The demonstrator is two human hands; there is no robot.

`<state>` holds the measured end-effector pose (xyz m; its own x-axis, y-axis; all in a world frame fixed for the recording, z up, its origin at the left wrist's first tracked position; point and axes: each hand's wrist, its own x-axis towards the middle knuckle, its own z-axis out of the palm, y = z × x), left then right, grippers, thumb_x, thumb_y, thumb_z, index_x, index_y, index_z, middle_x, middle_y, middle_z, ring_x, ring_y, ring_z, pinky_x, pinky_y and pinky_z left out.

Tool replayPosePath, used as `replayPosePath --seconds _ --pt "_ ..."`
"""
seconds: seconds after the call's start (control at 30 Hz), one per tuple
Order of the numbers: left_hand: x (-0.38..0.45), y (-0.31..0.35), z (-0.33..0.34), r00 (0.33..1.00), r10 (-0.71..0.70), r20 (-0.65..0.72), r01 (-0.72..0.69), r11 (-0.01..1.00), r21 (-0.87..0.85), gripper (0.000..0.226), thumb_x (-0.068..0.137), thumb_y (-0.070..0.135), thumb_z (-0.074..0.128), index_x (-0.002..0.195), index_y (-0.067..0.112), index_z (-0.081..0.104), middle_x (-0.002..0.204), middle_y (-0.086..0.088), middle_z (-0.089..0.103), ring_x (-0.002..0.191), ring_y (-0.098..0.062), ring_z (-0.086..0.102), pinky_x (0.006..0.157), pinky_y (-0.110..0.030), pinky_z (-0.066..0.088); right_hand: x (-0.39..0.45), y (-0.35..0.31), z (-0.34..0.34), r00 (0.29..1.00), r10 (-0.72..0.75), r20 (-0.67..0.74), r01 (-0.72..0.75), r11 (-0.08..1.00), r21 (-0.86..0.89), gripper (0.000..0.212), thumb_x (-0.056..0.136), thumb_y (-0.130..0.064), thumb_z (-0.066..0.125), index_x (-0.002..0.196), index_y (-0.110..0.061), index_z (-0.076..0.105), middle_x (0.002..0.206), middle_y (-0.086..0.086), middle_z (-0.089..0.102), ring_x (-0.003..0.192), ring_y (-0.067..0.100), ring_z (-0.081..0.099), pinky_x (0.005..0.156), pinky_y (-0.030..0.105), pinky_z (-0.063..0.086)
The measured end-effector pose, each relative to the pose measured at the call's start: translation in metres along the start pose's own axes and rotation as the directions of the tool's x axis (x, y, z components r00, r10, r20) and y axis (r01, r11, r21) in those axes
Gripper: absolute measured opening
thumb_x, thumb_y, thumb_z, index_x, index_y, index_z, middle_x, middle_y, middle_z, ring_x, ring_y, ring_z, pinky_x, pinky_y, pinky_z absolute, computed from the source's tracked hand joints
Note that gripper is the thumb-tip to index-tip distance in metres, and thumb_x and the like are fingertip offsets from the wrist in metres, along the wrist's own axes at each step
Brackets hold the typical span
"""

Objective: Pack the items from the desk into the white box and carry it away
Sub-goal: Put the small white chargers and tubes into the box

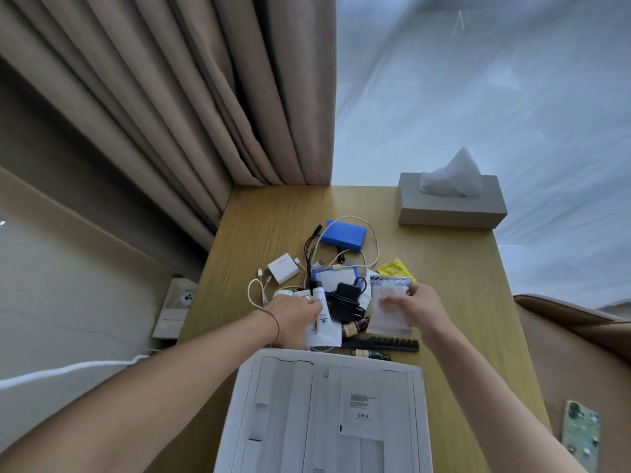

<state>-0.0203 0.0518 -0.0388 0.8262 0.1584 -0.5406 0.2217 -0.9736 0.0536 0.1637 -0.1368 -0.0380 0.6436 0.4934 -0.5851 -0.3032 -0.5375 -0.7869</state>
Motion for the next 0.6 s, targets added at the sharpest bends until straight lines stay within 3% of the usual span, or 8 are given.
replayPosePath --seconds 0.1,0.2,0.3,0.4,0.53,0.6 --pt "0.007 0.002 0.006 0.994 0.098 -0.039 -0.092 0.987 0.131 0.065 0.07 0.065 0.065 0.114 0.021 0.047 0.106 -0.005 0.063 0.085 -0.025 0.059 0.063 -0.034 0.035 -0.009 -0.007 0.0 1.0 -0.001 0.016 0.0 0.998 0.067 0.023 0.077 -0.004 0.08 0.098 -0.004 0.071 0.095 0.019 0.076 0.078 0.029 0.073 0.069 0.038 0.059" --pt "0.011 0.004 0.014 0.989 0.142 -0.043 -0.129 0.967 0.219 0.064 0.082 0.052 0.063 0.132 0.017 0.042 0.112 -0.009 0.064 0.09 -0.027 0.062 0.061 -0.036 0.036 -0.015 -0.009 -0.002 1.0 0.003 0.016 -0.005 0.995 0.1 0.027 0.077 -0.005 0.081 0.102 -0.005 0.071 0.096 0.015 0.077 0.086 0.031 0.074 0.074 0.039 0.06" --pt "0.01 0.004 0.013 0.986 0.157 -0.061 -0.142 0.97 0.198 0.053 0.084 0.043 0.059 0.128 0.019 0.043 0.099 -0.006 0.065 0.079 -0.024 0.057 0.058 -0.035 0.037 -0.02 -0.008 -0.004 1.0 0.011 0.01 -0.012 0.993 0.114 0.03 0.077 -0.005 0.081 0.105 -0.005 0.071 0.098 0.016 0.077 0.088 0.032 0.075 0.076 0.041 0.06" --pt "0.008 0.005 0.011 0.986 0.136 -0.095 -0.119 0.978 0.169 0.048 0.085 0.033 0.053 0.13 0.02 0.042 0.083 -0.002 0.059 0.07 -0.021 0.051 0.057 -0.036 0.042 -0.029 -0.009 -0.008 1.0 0.026 0.016 -0.028 0.989 0.144 0.027 0.077 -0.003 0.081 0.103 -0.005 0.071 0.096 0.016 0.077 0.078 0.025 0.075 0.063 0.032 0.06" --pt "0.005 0.004 0.011 0.982 0.045 -0.182 -0.024 0.993 0.116 0.043 0.09 0.02 0.05 0.132 0.024 0.044 0.091 -0.006 0.063 0.071 -0.019 0.045 0.061 -0.036 0.045 -0.045 -0.011 -0.009 0.999 -0.004 0.033 -0.002 0.981 0.195 0.027 0.078 -0.001 0.079 0.104 -0.003 0.072 0.097 0.018 0.078 0.073 0.023 0.075 0.056 0.027 0.057" --pt "0.003 0.003 0.009 0.981 0.027 -0.19 -0.007 0.995 0.104 0.045 0.089 0.015 0.053 0.131 0.025 0.045 0.093 -0.007 0.064 0.072 -0.02 0.053 0.064 -0.036 0.051 -0.054 -0.013 -0.009 0.998 -0.022 0.051 0.01 0.976 0.216 0.028 0.079 -0.002 0.079 0.106 -0.005 0.072 0.097 0.015 0.078 0.076 0.023 0.076 0.057 0.028 0.057"
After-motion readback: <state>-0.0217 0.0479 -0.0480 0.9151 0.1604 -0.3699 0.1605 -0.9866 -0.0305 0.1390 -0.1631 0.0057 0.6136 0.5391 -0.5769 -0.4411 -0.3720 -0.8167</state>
